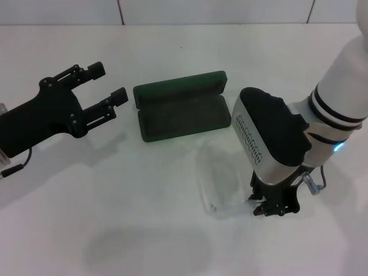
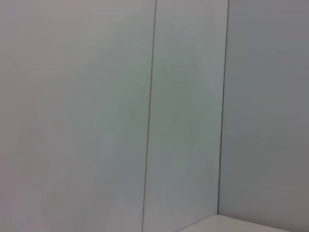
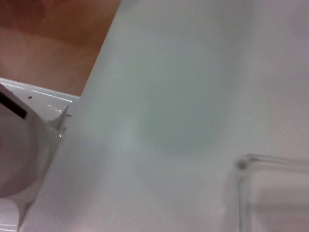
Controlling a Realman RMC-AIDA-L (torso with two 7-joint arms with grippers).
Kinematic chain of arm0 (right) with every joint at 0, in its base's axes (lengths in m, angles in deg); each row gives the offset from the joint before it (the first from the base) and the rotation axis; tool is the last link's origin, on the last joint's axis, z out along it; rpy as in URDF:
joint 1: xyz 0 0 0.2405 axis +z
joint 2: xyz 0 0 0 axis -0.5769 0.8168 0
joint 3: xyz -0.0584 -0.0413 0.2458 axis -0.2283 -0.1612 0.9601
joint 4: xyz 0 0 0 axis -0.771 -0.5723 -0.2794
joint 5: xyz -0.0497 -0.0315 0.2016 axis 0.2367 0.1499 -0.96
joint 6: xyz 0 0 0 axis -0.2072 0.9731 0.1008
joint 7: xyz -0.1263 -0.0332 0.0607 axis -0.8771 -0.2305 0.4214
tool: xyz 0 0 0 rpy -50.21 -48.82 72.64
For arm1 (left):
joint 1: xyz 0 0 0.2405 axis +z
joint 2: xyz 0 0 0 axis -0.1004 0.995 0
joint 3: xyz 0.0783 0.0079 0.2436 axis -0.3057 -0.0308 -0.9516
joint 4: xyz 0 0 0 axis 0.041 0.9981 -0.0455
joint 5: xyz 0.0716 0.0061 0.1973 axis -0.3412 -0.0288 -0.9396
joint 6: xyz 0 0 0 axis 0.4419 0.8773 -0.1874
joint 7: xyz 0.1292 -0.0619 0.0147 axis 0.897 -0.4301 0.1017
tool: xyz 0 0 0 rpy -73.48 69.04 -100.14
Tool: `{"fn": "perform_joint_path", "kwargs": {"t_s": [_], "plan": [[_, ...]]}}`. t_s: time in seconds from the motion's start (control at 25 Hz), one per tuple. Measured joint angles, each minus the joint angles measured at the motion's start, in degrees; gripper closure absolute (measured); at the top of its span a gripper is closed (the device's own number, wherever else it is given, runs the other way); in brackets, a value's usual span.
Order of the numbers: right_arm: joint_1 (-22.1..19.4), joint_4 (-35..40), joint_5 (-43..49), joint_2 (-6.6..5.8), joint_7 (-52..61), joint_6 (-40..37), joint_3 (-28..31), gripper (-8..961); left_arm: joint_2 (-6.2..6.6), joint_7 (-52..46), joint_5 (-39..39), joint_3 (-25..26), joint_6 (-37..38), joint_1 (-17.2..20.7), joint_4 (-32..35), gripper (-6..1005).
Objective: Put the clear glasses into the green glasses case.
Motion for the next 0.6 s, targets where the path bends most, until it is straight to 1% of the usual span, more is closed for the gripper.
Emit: {"fn": "perform_joint_path", "kwargs": {"t_s": [0.16, 0.2, 0.24, 0.28, 0.32, 0.4, 0.44, 0.52, 0.6], "plan": [[-1.17, 2.10, 0.31, -0.20, -0.11, -0.28, 1.88, 726, 0.14, -0.37, 0.70, 0.03, 0.53, 0.60, 0.00, 282], [-3.33, 5.47, 0.60, -0.45, -0.78, -0.63, 4.48, 771, 0.16, -0.53, 0.89, 0.06, 0.61, 0.83, 0.00, 282], [-3.33, 5.47, 0.60, -0.45, -0.78, -0.63, 4.48, 780, 0.16, -0.84, 1.06, 0.08, 0.67, 0.97, 0.02, 282], [-4.65, 7.33, 0.67, -0.60, -1.44, -0.89, 6.12, 790, 0.16, -1.22, 1.16, 0.08, 0.83, 1.12, 0.05, 283], [-6.64, 9.87, 0.23, -0.62, -3.40, -1.45, 9.17, 799, 0.16, -1.57, 1.24, 0.10, 1.05, 1.23, 0.07, 283], [-9.25, 12.18, -1.72, -0.52, -7.62, -2.12, 13.68, 818, 0.21, -2.54, 1.39, 0.16, 1.89, 1.32, 0.06, 283], [-11.13, 12.87, -4.68, -0.40, -11.81, -2.23, 16.98, 827, 0.23, -3.06, 1.42, 0.17, 2.49, 1.34, 0.01, 283], [-13.59, 12.52, -9.69, -0.32, -18.42, -1.98, 21.22, 828, 0.27, -3.80, 1.44, 0.18, 3.86, 1.32, -0.02, 283], [-15.85, 8.50, -17.53, -0.30, -27.91, -0.28, 25.78, 828, 0.22, -4.05, 1.45, 0.18, 6.74, 1.06, -0.02, 282]]}}
